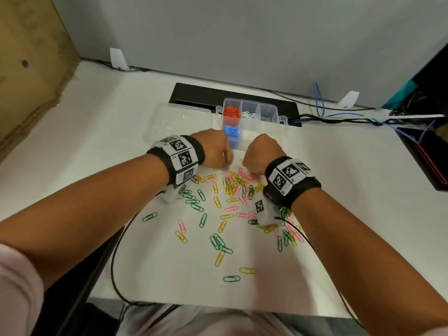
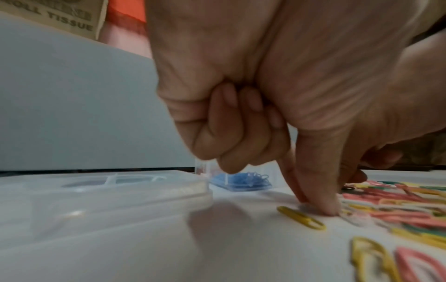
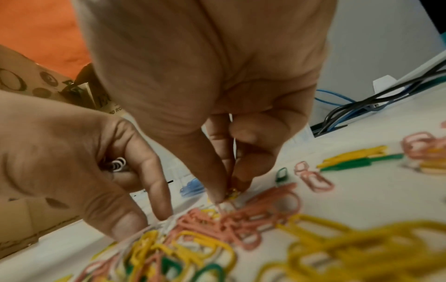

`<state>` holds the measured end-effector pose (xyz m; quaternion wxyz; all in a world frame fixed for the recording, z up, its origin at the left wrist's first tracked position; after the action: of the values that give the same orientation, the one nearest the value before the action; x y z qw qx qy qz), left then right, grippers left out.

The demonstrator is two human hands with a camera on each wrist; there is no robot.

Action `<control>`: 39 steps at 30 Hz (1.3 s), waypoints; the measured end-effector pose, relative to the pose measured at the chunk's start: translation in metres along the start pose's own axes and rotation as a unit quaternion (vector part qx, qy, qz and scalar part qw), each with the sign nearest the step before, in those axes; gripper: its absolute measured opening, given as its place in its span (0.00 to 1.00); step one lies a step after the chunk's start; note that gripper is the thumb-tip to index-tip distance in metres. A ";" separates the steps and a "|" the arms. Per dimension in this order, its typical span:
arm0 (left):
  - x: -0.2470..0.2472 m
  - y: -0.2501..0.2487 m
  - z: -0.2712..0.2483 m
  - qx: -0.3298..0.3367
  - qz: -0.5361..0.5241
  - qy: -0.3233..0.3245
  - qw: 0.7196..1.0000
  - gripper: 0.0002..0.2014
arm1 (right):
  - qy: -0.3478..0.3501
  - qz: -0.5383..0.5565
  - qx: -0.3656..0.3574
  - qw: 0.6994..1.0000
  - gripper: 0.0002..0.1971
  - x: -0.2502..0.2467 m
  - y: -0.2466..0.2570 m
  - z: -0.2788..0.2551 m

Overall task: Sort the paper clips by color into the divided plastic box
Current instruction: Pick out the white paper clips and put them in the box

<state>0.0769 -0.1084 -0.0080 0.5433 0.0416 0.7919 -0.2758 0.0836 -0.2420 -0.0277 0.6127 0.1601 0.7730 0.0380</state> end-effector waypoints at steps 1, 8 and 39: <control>0.001 0.000 0.000 0.008 0.000 -0.002 1.000 0.04 | 0.014 -0.006 -0.006 1.000 0.09 0.002 -0.002 0.002; 0.003 0.007 -0.001 -0.022 -0.057 0.001 0.998 0.09 | 0.044 0.115 -0.034 0.992 0.02 -0.005 -0.018 -0.003; 0.010 0.003 0.005 -0.063 0.012 0.019 0.998 0.14 | 0.004 -0.081 -0.123 0.989 0.09 -0.008 0.020 -0.008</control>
<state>0.0781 -0.1111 -0.0193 0.5332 0.0217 0.8170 -0.2183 0.0813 -0.2241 -0.0129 0.6259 0.0204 0.7751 0.0843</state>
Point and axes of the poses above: each hand's wrist, its own z-axis towards the middle knuckle, its own x-axis out of the palm, y = z × x, the point moved 6 cm from there along z, towards the middle knuckle, and after that the axes turned 3 degrees about x, right-handed, at the moved point
